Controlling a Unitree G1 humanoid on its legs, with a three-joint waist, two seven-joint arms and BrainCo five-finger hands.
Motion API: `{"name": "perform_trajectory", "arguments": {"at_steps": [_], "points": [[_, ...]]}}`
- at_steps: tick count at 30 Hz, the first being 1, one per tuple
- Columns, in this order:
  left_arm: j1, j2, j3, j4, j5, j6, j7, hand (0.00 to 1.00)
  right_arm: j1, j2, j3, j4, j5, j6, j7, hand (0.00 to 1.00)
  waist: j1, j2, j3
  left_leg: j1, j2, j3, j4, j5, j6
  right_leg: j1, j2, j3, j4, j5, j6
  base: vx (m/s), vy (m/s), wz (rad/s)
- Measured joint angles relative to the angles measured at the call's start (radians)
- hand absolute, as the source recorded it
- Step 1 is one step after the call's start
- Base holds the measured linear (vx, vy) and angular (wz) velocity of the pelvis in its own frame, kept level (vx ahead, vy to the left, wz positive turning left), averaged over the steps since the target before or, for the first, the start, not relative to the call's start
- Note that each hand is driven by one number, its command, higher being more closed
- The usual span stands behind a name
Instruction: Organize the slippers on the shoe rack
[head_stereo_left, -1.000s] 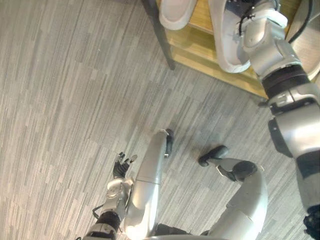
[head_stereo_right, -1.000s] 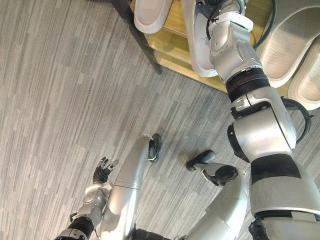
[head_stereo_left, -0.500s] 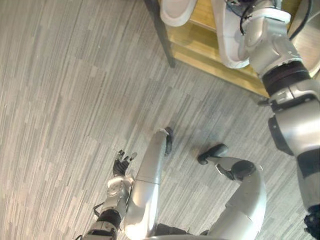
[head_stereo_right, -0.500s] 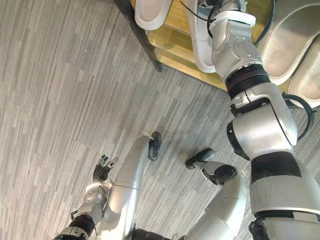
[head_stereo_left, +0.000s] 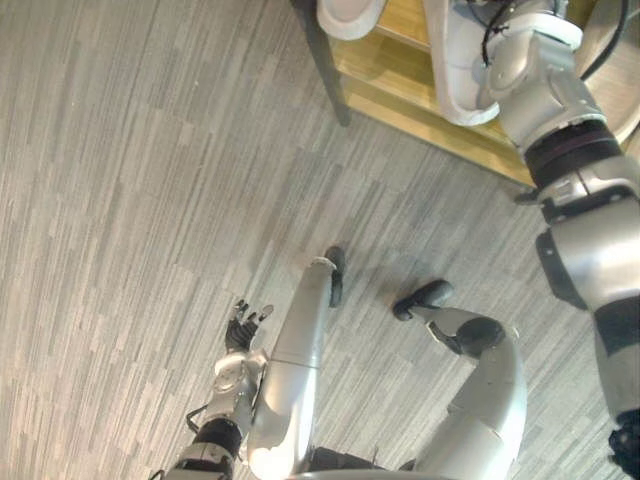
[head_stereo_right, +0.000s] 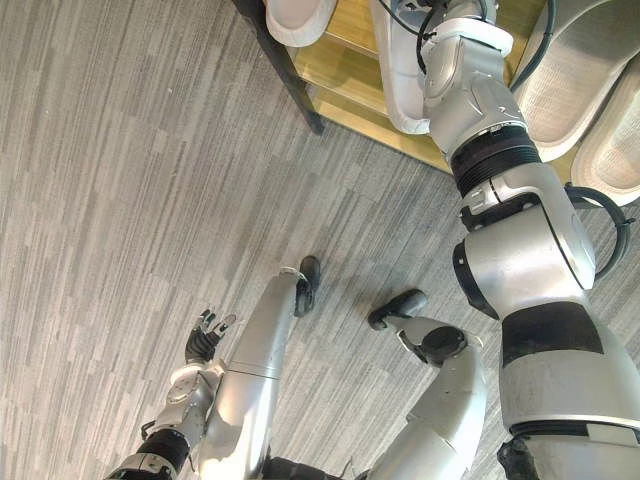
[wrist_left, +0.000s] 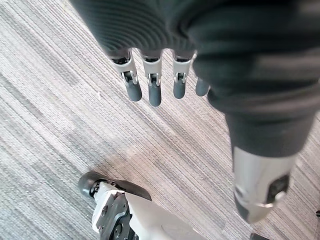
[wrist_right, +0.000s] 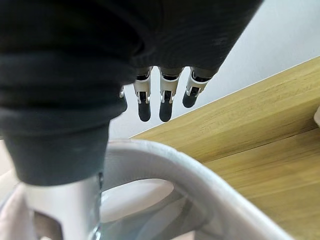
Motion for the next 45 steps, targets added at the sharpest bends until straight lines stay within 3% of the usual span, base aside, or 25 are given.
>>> {"name": "perform_trajectory", "arguments": {"at_steps": [5,17,22,28,37,45], "points": [[-0.001,0.005,0.007,0.001,-0.010,0.001,0.000,0.00,-0.007,0.005,0.008,0.035,0.000,0.013,-0.032,0.00,-0.002,-0.021,-0.007,0.015,-0.003,0.000,-0.033,0.021,-0.005,0.011,0.006,-0.007,-0.022,0.002,-0.001,-0.02,0.017,0.03],[-0.004,0.011,0.008,0.003,-0.029,0.013,-0.001,0.00,-0.034,0.012,0.008,0.037,0.002,0.037,-0.053,0.00,-0.004,-0.031,-0.012,0.014,-0.001,-0.014,-0.058,0.048,-0.018,0.017,0.016,-0.026,-0.035,0.006,-0.006,-0.01,0.025,0.01],[-0.107,0.010,0.018,0.047,-0.107,0.015,0.004,0.00,-0.066,0.110,0.026,0.055,0.086,0.031,-0.030,0.00,-0.020,-0.039,-0.014,0.014,0.015,-0.012,-0.057,0.050,-0.019,0.018,0.032,-0.029,-0.048,0.015,-0.017,-0.02,0.054,-0.08],[-0.116,0.005,0.038,0.042,-0.126,0.017,-0.001,0.00,-0.052,0.130,-0.135,0.005,0.210,-0.009,-0.022,0.00,-0.026,-0.052,-0.021,0.012,0.016,-0.016,-0.048,0.050,-0.019,0.020,0.037,-0.028,-0.046,0.015,-0.017,-0.02,0.057,0.00],[-0.113,0.008,0.083,0.062,-0.147,0.025,-0.003,0.00,0.154,0.199,-0.462,-0.287,0.338,-0.064,-0.048,0.00,-0.040,-0.065,-0.028,0.035,0.043,0.000,-0.031,0.042,-0.012,0.032,0.055,-0.014,-0.045,0.016,-0.017,-0.03,0.054,-0.09],[-0.110,0.014,0.117,0.080,-0.147,0.028,-0.009,0.00,0.299,0.328,-0.568,-0.412,0.474,-0.132,-0.037,0.00,-0.048,-0.072,-0.032,0.044,0.068,0.003,-0.028,0.037,-0.016,0.034,0.080,-0.008,-0.048,0.016,-0.017,-0.04,0.027,-0.09]]}}
